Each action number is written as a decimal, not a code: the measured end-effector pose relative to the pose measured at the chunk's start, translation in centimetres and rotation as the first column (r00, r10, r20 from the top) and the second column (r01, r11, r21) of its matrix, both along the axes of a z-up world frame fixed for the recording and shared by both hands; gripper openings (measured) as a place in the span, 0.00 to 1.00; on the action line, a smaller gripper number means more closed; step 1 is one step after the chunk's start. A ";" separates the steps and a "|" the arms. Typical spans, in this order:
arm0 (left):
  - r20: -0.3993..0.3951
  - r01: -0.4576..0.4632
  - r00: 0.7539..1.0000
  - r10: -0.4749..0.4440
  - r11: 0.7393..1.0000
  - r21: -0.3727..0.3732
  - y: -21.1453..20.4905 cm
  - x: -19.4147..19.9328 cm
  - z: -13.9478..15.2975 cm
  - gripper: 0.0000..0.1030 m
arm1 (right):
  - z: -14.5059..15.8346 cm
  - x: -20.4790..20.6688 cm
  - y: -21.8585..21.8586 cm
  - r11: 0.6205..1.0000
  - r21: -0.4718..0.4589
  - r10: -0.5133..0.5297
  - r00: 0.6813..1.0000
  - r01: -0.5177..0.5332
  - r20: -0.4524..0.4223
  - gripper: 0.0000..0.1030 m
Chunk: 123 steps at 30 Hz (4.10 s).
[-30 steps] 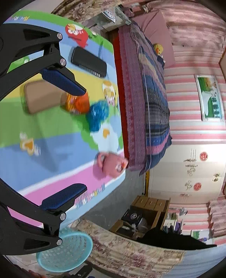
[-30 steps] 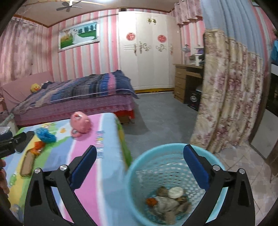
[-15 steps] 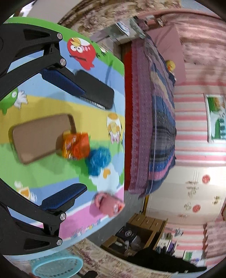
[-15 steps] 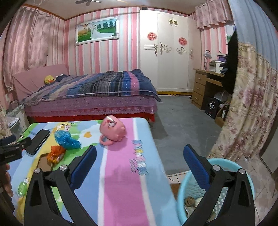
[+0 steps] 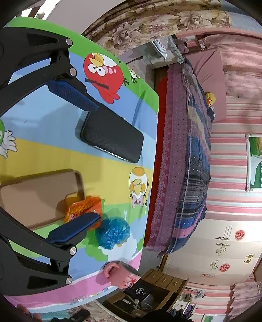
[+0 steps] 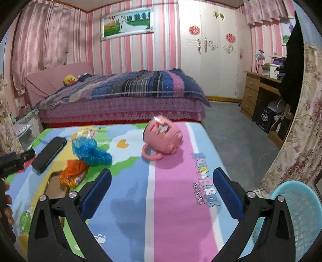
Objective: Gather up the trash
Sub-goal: 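Move both tools back over the table cover, then grasp the orange snack wrapper with the left gripper, then grasp the blue plastic bag with the right gripper while left holds the wrapper, then carry the wrapper and blue bag over the blue basket with both grippers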
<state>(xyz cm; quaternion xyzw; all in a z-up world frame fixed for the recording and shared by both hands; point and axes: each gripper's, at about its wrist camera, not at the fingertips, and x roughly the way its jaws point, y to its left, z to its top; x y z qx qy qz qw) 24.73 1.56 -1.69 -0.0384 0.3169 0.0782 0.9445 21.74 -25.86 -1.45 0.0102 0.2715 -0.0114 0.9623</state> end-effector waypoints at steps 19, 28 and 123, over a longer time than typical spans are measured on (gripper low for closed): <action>-0.039 0.035 0.999 -0.034 0.999 0.027 -0.7 1.1 -1.7 0.95 | -3.0 0.9 0.2 0.998 0.048 0.034 0.996 -0.030 -0.079 0.96; -0.106 0.120 0.987 -0.120 0.993 -0.007 -2.1 2.0 -3.9 0.95 | -3.1 1.1 -2.5 0.994 0.044 -0.093 0.994 0.095 -0.058 0.96; -0.018 0.446 0.895 -0.447 0.894 -0.031 -8.9 -5.2 3.0 0.06 | 0.8 -5.8 -1.1 0.996 -0.075 0.034 0.998 -0.037 -0.045 0.30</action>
